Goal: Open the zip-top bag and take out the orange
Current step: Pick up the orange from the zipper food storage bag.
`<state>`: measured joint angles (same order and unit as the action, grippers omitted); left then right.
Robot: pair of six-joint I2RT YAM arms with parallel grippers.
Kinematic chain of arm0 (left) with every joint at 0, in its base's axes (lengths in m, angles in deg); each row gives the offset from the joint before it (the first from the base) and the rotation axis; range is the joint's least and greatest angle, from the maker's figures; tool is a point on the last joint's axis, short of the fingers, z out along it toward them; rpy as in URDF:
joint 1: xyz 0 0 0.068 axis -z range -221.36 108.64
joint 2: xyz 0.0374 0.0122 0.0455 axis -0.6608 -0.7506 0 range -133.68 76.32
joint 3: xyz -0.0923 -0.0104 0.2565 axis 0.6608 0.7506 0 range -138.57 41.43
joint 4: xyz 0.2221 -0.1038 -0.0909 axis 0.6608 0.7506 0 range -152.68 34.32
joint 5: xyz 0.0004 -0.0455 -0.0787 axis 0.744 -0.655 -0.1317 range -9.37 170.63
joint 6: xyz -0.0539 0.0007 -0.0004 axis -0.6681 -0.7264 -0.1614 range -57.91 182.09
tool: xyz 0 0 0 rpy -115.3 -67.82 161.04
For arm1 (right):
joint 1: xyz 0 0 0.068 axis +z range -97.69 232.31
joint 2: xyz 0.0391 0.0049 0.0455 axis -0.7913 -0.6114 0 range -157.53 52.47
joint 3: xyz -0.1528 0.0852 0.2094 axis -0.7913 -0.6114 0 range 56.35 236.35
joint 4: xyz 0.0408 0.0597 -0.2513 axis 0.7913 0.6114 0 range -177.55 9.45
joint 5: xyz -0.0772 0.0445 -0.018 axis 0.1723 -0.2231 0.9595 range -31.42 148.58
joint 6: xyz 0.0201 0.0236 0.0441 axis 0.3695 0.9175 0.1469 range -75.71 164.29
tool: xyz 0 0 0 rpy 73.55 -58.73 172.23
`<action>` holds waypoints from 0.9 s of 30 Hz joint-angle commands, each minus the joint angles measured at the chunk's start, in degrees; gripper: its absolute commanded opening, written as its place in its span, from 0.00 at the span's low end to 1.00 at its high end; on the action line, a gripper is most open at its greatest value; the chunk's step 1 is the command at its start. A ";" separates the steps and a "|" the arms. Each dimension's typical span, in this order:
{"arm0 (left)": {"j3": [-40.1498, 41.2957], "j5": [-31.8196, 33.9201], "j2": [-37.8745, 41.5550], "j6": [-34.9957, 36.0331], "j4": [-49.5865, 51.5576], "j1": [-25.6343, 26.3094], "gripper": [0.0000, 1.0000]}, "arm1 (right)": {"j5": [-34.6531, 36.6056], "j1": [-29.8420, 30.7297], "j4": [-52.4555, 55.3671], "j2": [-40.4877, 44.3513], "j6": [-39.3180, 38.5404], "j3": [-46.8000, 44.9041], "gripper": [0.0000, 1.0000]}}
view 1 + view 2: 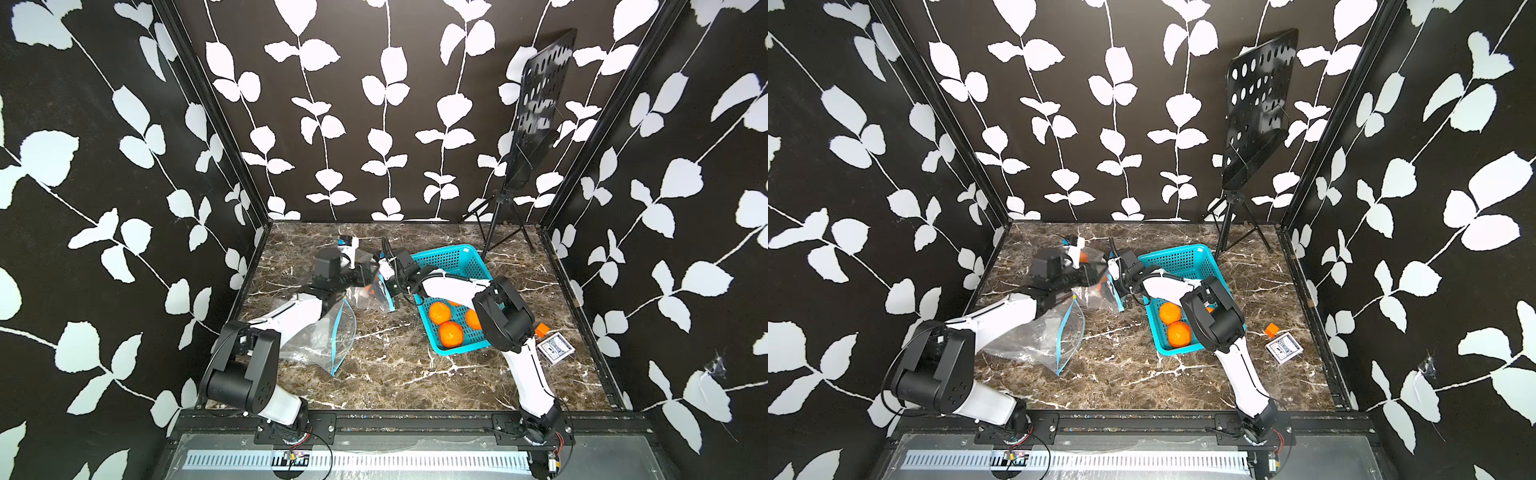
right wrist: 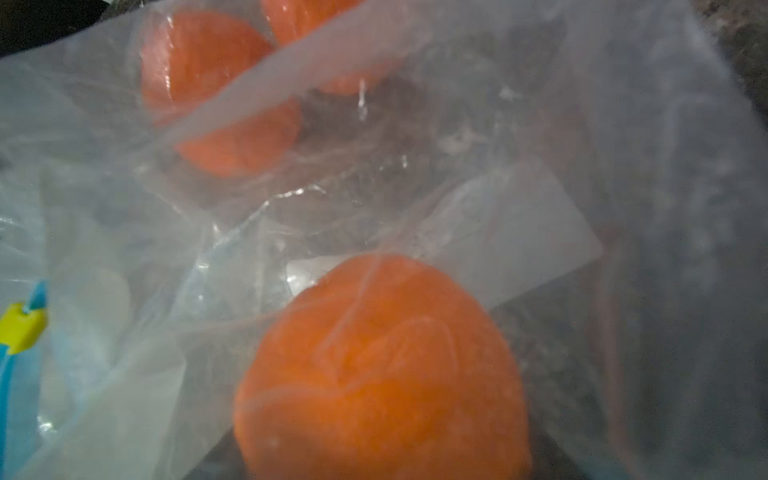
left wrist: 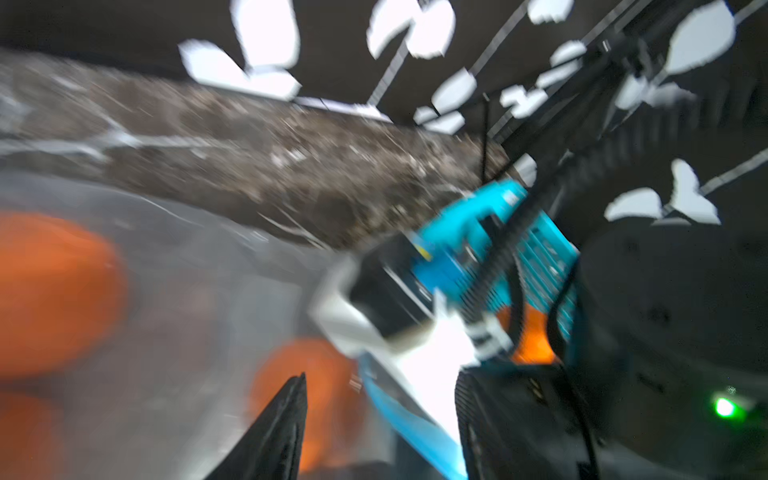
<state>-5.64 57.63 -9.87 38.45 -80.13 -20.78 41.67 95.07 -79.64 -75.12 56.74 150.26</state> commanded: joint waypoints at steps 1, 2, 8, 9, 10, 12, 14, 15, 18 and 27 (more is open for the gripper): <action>0.03 0.38 -1.14 -2.40 -1.97 1.10 0.60 | 0.43 0.49 -1.44 1.13 1.03 1.26 0.57; -0.23 -0.28 -2.02 -3.06 -2.60 1.26 0.60 | 1.06 0.69 -1.27 1.27 0.92 0.98 0.57; -0.13 -1.21 -3.72 -3.59 -3.84 1.88 0.22 | 1.17 0.87 -1.01 1.53 0.49 0.00 0.57; 0.05 -1.13 -3.72 -3.61 -3.61 1.91 0.16 | 1.23 0.90 -1.19 1.71 0.41 -0.23 0.57; 0.21 -1.32 -3.80 -3.51 -3.55 1.89 0.07 | 1.51 0.85 -1.23 1.94 0.40 -0.42 0.57; 0.91 -2.25 -4.06 -4.02 -4.17 1.92 0.00 | 1.65 0.91 -1.47 2.34 0.35 -0.57 0.57; 1.74 -2.17 -3.83 -4.56 -4.88 1.92 0.00 | 1.62 0.86 -1.56 2.46 0.29 -0.59 0.57; 2.16 -2.08 -3.52 -4.73 -5.34 1.92 0.00 | 1.57 0.87 -1.44 2.43 0.30 -0.40 0.57; 2.57 -2.06 -2.14 -4.32 -5.09 1.91 0.00 | 2.09 0.83 -1.04 2.74 0.27 -0.25 0.57; 5.05 4.01 5.12 -0.75 1.49 0.24 0.00 | 3.00 -0.98 -4.97 8.22 0.68 -5.43 0.57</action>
<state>-2.20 58.85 -8.58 35.35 -81.99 -19.58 44.45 94.74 -81.24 -72.17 57.79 145.98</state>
